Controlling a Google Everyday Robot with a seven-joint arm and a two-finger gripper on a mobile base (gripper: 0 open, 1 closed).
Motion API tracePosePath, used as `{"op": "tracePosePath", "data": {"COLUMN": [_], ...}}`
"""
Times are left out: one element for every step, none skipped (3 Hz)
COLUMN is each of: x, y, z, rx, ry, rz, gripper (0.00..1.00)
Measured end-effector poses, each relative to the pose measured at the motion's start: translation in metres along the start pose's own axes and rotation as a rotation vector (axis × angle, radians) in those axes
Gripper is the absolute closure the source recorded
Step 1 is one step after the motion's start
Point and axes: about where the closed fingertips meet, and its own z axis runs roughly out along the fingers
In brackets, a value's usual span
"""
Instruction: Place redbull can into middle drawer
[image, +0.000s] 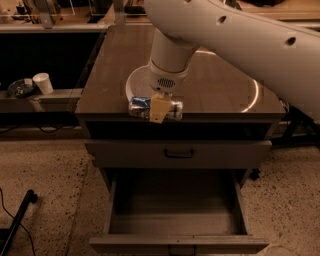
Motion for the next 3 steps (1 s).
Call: {"op": "tracePosePath", "data": {"x": [-0.008,-0.017,-0.015], "y": [-0.011,-0.025,-0.026], "z": [-0.008,-0.019,-0.028], "rx": [0.042,0.084,0.11], "ry": [0.012,0.009,-0.025], "rz": [-0.024,-0.044,-0.037], "gripper": [1.0,1.0,1.0]}}
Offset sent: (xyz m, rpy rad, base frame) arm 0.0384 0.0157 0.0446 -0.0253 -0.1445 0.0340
